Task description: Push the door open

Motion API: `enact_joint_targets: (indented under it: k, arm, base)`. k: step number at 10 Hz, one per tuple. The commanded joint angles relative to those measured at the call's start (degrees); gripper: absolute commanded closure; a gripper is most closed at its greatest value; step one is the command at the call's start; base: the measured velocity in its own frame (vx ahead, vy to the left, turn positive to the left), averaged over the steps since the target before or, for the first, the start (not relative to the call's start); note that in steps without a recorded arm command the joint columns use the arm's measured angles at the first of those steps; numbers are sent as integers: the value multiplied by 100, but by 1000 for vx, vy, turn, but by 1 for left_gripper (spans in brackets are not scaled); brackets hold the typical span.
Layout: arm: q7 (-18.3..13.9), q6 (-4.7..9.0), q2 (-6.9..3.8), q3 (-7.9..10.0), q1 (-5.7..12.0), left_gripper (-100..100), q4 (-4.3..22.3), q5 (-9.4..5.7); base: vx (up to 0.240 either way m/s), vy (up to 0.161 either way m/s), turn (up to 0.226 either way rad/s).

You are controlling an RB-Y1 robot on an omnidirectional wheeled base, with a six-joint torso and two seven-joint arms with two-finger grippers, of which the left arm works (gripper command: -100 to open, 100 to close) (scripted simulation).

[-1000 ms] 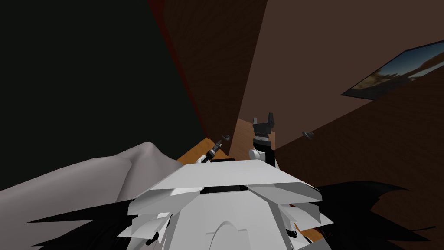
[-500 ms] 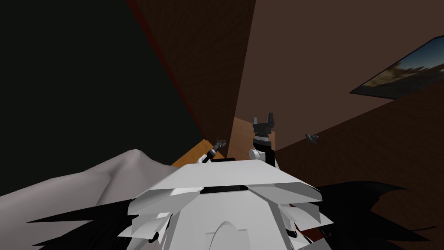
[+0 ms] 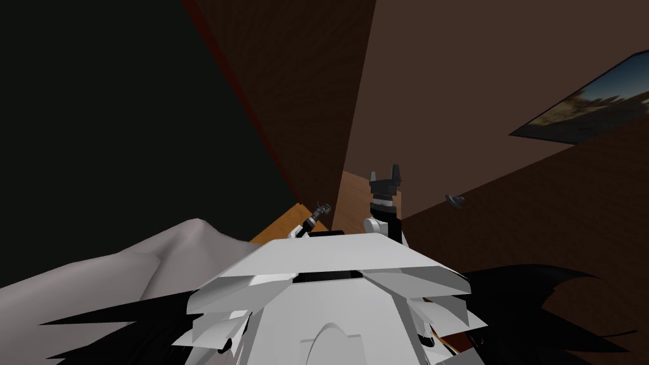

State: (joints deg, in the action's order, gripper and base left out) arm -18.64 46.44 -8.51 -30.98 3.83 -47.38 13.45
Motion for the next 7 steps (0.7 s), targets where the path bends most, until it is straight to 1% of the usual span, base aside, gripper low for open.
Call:
enact_joint_targets:
  k: [1,2,3,4,6,7]
  arm:
    - [-3,19,-18,0,-23,100,4,-1]
    - [57,-15,10,91,-15,100,1,-63]
    - [93,-25,16,149,-25,100,1,-102]
    - [112,-30,20,178,-29,100,1,-123]
    - [208,-56,37,330,-54,100,2,-226]
    - [235,-63,42,373,-61,100,2,-256]
  base:
    - [0,0,0]
    - [59,-84,-6]
    - [83,-143,16]
    - [103,-166,10]
    - [102,-155,3]
    - [116,-158,-2]
